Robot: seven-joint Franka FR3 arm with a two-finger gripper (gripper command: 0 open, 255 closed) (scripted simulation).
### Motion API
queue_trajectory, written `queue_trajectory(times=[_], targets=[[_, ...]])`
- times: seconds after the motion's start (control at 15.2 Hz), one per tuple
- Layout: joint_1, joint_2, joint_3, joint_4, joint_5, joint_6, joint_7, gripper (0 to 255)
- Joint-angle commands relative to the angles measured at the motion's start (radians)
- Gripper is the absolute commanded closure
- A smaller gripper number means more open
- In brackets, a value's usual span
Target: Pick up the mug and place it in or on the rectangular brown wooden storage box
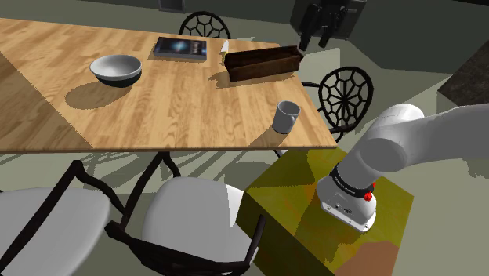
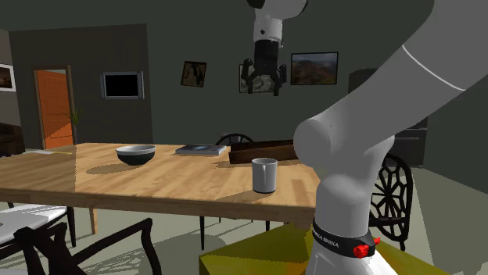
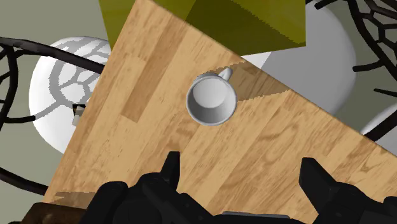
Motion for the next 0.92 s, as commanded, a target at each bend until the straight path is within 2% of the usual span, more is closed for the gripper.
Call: queue_trajectory(times=[0.0,0.46,0.86], targets=[[0.0,0.0,0.0,0.0,0.0,0.0,0.0,0],[-0.03,-0.084,-0.033,-0.282,-0.024,0.226,-0.02,0],[-0.065,-0.096,-0.07,-0.49,-0.051,0.446,-0.041,0]])
